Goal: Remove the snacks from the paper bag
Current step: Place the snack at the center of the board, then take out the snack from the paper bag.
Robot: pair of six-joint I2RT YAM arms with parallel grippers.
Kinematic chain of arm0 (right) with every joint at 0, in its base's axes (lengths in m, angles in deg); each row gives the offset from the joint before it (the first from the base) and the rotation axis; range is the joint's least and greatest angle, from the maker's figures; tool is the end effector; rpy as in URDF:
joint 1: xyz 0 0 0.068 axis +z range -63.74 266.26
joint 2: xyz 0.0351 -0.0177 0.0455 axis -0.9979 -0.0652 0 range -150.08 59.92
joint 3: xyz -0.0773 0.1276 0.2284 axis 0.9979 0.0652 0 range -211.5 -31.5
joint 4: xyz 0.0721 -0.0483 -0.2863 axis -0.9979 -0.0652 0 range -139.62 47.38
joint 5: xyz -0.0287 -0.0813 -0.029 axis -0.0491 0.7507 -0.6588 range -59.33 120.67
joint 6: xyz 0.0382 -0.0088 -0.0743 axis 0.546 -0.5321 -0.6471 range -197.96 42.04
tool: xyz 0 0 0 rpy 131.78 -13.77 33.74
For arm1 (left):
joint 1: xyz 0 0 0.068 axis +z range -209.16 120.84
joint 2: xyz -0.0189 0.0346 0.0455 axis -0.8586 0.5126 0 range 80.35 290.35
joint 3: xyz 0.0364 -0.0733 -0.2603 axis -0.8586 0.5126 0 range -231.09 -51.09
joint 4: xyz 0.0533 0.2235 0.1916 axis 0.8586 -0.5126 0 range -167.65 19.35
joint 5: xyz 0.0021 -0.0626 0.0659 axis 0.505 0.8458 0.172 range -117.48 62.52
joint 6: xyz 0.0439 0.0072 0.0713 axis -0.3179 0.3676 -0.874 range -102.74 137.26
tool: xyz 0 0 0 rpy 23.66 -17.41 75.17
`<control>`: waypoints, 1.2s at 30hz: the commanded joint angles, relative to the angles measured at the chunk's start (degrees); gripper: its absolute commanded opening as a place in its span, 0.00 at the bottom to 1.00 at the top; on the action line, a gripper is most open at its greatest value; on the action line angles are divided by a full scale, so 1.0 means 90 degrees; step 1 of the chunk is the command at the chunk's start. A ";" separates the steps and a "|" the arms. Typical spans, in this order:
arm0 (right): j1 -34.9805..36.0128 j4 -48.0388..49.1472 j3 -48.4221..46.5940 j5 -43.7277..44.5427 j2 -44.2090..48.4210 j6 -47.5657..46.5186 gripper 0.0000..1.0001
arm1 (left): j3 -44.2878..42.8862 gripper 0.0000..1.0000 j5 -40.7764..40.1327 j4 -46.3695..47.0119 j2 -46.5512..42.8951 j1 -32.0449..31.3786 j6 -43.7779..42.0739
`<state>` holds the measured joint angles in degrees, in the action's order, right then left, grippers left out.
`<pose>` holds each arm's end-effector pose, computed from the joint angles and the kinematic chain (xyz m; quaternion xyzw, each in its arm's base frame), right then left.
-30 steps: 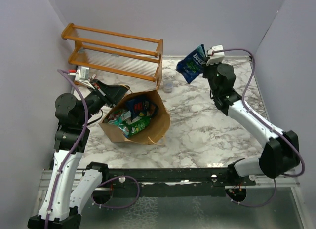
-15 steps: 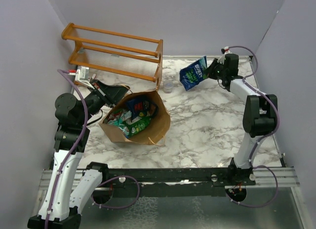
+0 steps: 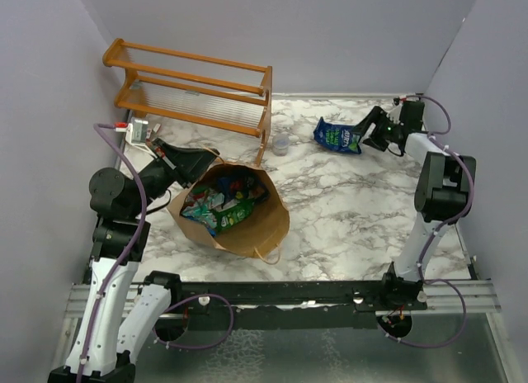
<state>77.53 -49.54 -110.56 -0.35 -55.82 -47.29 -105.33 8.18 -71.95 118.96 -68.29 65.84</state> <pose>0.4982 -0.0382 0.1347 0.1994 0.8693 0.3135 0.3259 0.1922 -0.0743 0.4460 0.0304 0.6313 -0.5273 0.5679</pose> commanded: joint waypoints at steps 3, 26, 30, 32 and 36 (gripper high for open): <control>0.0089 -0.0366 0.0409 0.0104 0.1608 -0.0686 0.78 | 0.0302 0.00 0.0470 0.0963 -0.0386 -0.0021 0.0167; 0.5209 0.0907 0.2326 -0.2177 0.6065 -0.5365 0.73 | 0.0046 0.00 0.0166 0.0538 -0.0380 -0.0026 -0.0050; 0.6020 -0.0139 0.1795 -0.1956 0.5979 -0.6737 0.73 | 0.0088 0.00 0.0095 0.0507 -0.0336 -0.0026 0.0012; 0.6094 -0.0245 0.1666 -0.1768 0.5976 -0.6986 0.72 | 0.0084 0.00 0.0067 0.0470 -0.0307 -0.0026 0.0019; 0.6213 -0.0816 0.1261 -0.1755 0.5870 -0.7772 0.67 | 0.0108 0.00 -0.0005 0.0471 -0.0291 -0.0024 0.0051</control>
<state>132.23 -49.08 -94.54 -16.62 -2.32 -104.16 -103.06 9.71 -69.52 116.62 -68.29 65.44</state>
